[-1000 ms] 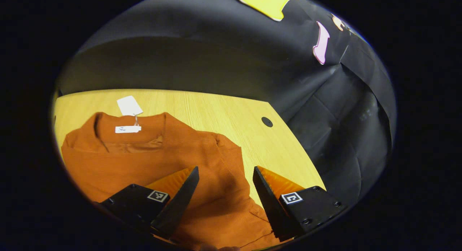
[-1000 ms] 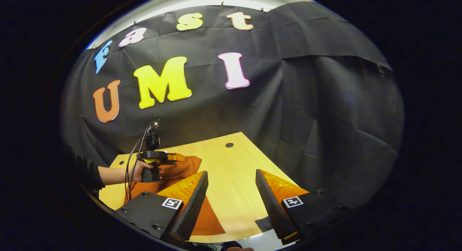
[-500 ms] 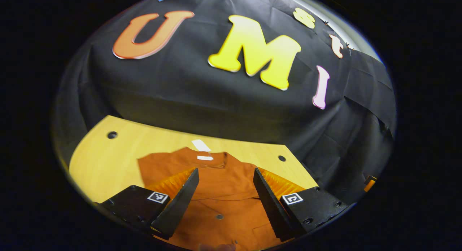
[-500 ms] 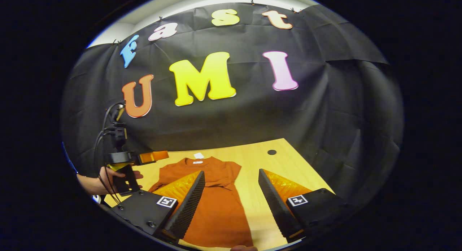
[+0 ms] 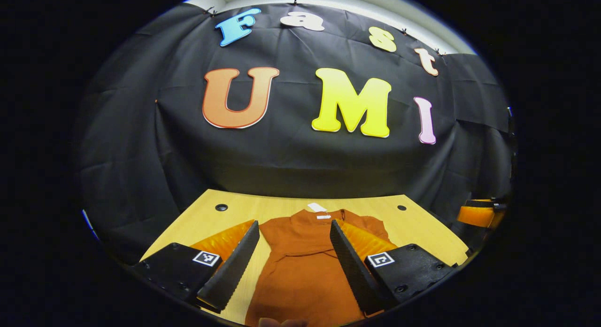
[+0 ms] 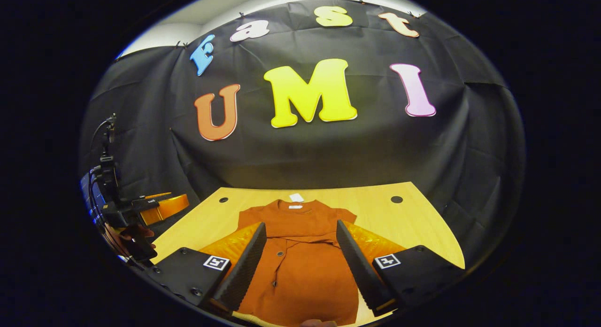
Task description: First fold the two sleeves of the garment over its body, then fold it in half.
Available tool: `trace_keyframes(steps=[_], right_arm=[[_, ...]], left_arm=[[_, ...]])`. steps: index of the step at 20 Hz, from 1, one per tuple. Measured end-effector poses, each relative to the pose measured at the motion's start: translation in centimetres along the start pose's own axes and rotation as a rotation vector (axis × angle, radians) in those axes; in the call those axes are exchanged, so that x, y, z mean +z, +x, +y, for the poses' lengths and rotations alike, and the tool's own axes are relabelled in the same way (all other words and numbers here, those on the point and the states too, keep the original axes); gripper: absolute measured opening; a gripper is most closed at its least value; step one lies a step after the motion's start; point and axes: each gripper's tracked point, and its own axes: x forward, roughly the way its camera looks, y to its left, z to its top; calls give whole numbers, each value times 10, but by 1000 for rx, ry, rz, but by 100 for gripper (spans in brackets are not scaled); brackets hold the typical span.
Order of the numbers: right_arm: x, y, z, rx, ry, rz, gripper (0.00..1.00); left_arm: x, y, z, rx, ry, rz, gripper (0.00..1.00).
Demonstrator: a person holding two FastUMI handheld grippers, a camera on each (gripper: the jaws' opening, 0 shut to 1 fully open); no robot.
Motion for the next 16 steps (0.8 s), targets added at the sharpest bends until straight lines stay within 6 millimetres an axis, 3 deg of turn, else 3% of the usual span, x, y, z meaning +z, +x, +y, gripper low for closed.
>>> trace_keyframes(steps=[5,10,12,16], right_arm=[[2,-5,4,-3,-31,-8,96],[-12,-17,-17,-37,-30,22,96],[-37,-26,-35,-56,-23,81,96],[-112,-50,-83,-122,58,257,96]], left_arm=[[4,-15,2,1,-42,-21,98],[2,-30,13,-33,-40,-16,98],[-26,-38,18,-76,-65,72,98],[-110,-65,44,-127,-159,347,99]])
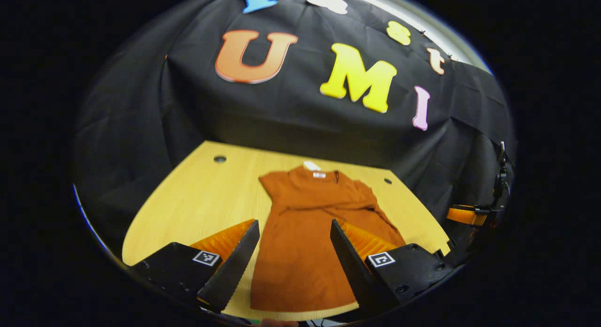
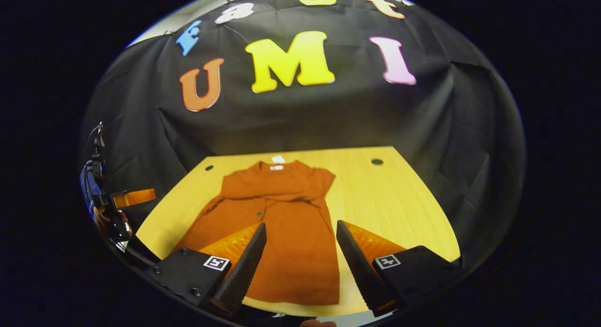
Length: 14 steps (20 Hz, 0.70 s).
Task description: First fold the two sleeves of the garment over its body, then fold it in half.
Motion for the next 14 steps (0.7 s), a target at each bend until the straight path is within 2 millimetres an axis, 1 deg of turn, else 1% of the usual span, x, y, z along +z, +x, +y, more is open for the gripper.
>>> trace_keyframes(steps=[1,2,3,4,6,7,9,10,11,12,13,14], right_arm=[[-25,-1,-16,-29,27,54,96],[-41,-2,-26,-45,51,88,96],[-56,-2,-34,-61,74,117,96],[-70,-1,-41,-74,94,146,96],[-99,5,-48,-85,119,201,96],[-113,8,-50,-89,137,231,96],[-139,12,-55,-102,168,291,96],[-148,13,-56,-111,181,308,96],[-156,16,-54,-114,188,322,96],[-160,19,-51,-115,184,329,96],[-163,22,-49,-121,176,336,94],[-166,26,-48,-126,172,340,96]], left_arm=[[-29,-2,14,-5,-32,75,99],[-52,-3,24,-6,-58,136,99],[-69,-2,31,-17,-74,190,99],[-88,-7,37,-18,-95,236,99],[-118,-12,51,-15,-144,320,99],[-128,-14,55,-20,-175,353,99],[-146,-17,48,-67,-242,418,99],[-153,-16,47,-77,-263,435,99],[-162,-16,47,-78,-266,461,99],[-169,-16,48,-72,-261,479,99],[-176,-15,47,-75,-262,497,99],[-175,-14,46,-77,-263,494,99]])
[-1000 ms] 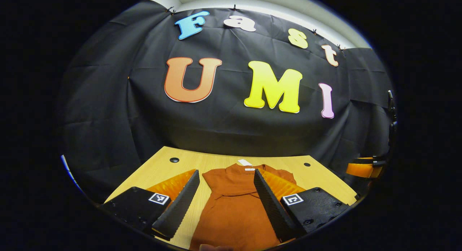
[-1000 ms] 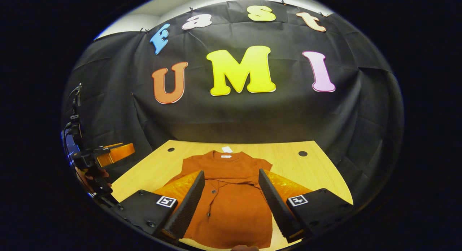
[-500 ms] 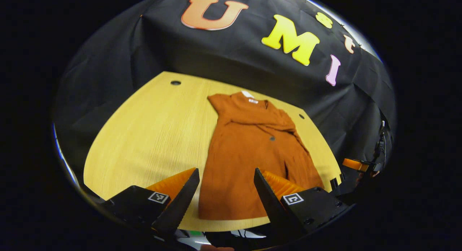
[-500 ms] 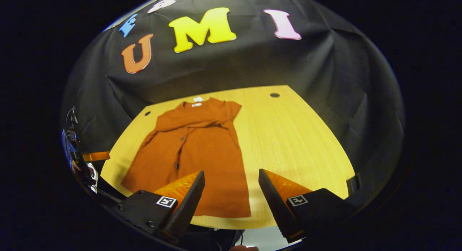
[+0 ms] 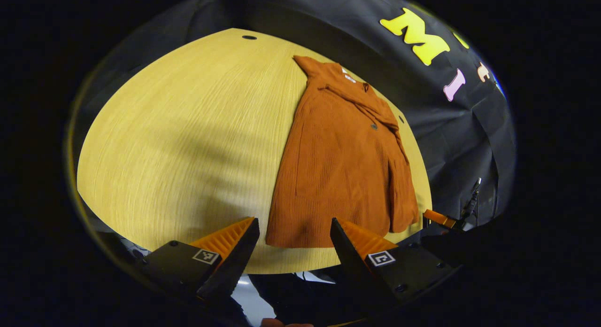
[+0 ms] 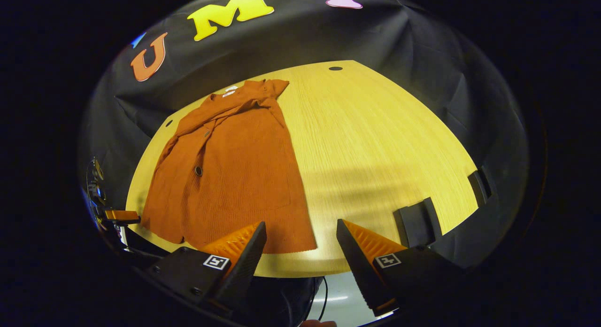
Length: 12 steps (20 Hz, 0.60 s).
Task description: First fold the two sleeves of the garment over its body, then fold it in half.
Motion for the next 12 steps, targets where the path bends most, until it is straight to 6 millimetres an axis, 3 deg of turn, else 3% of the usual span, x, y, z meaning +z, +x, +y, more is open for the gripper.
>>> trace_keyframes(steps=[4,9,10,11,12], right_arm=[[-11,17,16,-11,6,29,96],[-16,21,19,-69,-65,44,96],[-16,24,18,-70,-54,43,80],[-14,22,13,-86,-33,50,63],[-13,25,11,-80,4,51,41]], left_arm=[[2,3,-10,-24,-37,-7,98],[2,15,-13,14,-73,2,91],[-1,20,-18,-3,-85,18,86],[-8,24,-23,-3,-100,49,66],[-13,27,-27,-3,-109,64,31]])
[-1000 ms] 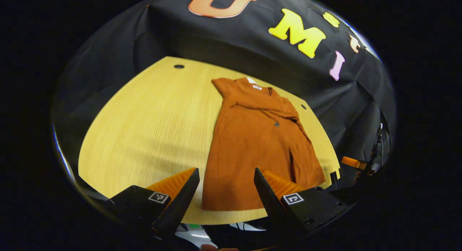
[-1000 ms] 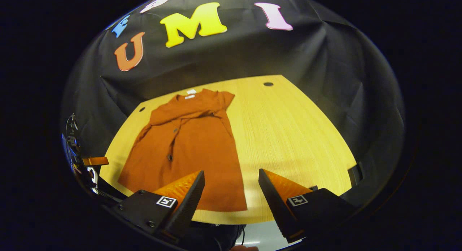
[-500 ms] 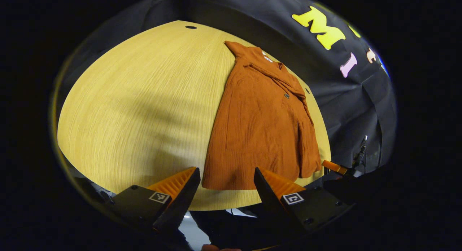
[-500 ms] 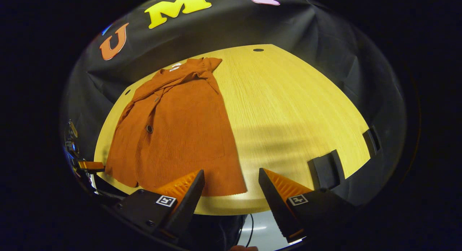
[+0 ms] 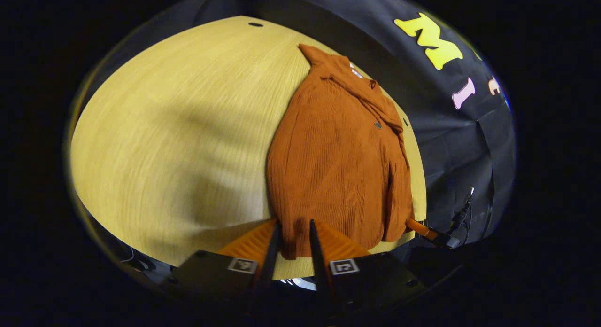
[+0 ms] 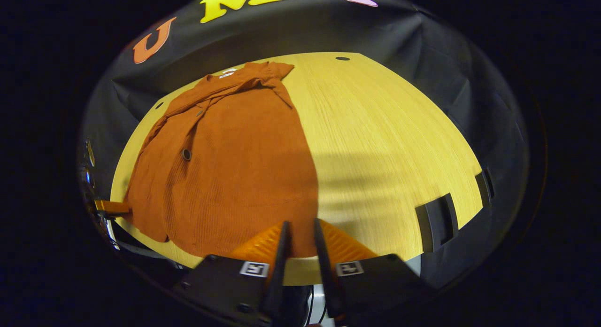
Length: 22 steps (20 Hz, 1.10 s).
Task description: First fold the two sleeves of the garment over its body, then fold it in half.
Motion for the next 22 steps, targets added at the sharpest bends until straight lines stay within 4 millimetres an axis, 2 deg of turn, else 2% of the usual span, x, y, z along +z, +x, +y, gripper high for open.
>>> trace_keyframes(steps=[1,2,3,5,7,10,16,19,22], right_arm=[[0,-2,1,13,37,11,20],[0,-1,1,22,58,19,11],[1,-3,1,26,68,15,11],[6,-11,6,50,87,12,1],[13,-22,12,88,115,-9,1],[32,-50,19,154,177,-58,1],[80,-102,30,232,249,-156,1],[116,-124,40,269,260,-222,1],[166,-140,51,313,261,-302,0]], left_arm=[[0,1,-6,-17,-6,-5,22],[-3,2,-8,-13,7,4,13],[-2,1,-10,-6,25,3,11],[-1,-4,-14,-18,43,2,5],[5,-18,-22,-45,45,-15,3],[15,-49,-33,-94,53,-60,3],[33,-98,-58,-157,120,-142,3],[61,-117,-81,-166,181,-211,3],[107,-133,-111,-172,281,-331,3]])
